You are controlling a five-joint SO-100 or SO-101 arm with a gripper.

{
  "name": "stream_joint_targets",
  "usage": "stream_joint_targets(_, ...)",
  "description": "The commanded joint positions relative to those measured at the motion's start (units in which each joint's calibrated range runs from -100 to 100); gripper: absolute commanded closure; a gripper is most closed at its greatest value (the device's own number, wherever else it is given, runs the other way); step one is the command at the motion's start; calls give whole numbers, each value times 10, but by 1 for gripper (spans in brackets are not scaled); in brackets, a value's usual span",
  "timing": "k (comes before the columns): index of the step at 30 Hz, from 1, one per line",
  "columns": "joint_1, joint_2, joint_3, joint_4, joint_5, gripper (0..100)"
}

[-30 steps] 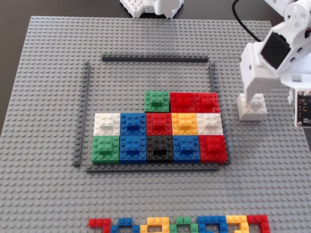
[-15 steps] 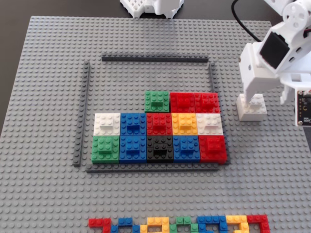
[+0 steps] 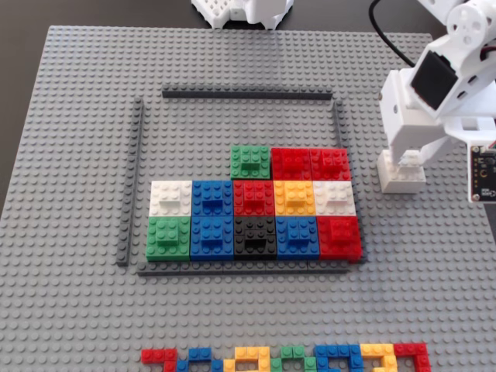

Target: Grab the cube and place it into the grid

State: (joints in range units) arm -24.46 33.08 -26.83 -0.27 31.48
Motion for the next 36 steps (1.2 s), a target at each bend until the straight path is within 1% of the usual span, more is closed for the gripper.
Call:
stream_joint_targets(1,7,-38,-8,9,3,96)
stream_joint_targets(9,12,-91,-25,26,8,97)
stream_joint_targets(19,11,-247,-14,58,28,98)
stream_joint_targets(25,23,-385,74,65,51,98)
stream_joint_targets(36,122,-601,300,65,105,98)
